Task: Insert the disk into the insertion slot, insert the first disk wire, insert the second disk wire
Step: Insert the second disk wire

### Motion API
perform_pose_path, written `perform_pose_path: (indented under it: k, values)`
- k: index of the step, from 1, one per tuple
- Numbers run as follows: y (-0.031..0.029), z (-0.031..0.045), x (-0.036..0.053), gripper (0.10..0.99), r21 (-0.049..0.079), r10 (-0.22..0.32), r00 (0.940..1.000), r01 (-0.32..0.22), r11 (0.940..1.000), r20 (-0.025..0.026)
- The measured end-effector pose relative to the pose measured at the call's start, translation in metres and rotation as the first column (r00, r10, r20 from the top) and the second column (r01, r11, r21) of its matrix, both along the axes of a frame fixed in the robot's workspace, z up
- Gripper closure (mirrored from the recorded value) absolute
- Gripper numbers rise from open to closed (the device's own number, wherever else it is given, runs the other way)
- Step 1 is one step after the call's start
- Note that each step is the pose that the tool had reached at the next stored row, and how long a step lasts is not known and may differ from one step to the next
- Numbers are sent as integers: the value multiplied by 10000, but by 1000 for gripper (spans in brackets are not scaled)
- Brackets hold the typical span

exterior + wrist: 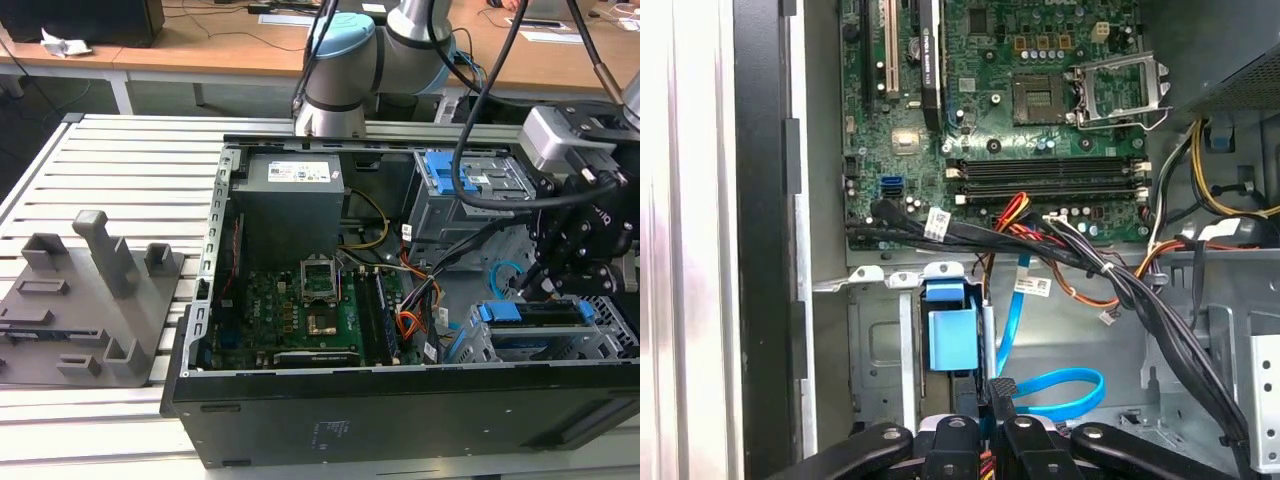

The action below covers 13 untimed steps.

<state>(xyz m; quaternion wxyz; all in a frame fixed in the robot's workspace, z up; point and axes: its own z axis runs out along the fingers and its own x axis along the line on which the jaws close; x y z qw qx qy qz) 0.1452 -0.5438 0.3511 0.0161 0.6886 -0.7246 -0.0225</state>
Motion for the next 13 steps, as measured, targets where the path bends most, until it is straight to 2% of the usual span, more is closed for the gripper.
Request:
perform_pose_path:
  k: [3,13]
  values:
    - [-17,-24,61,925,1,1,10000,-1,10000,-5]
    - [-16,-79,88,925,29,0,10000,0,10000,-5]
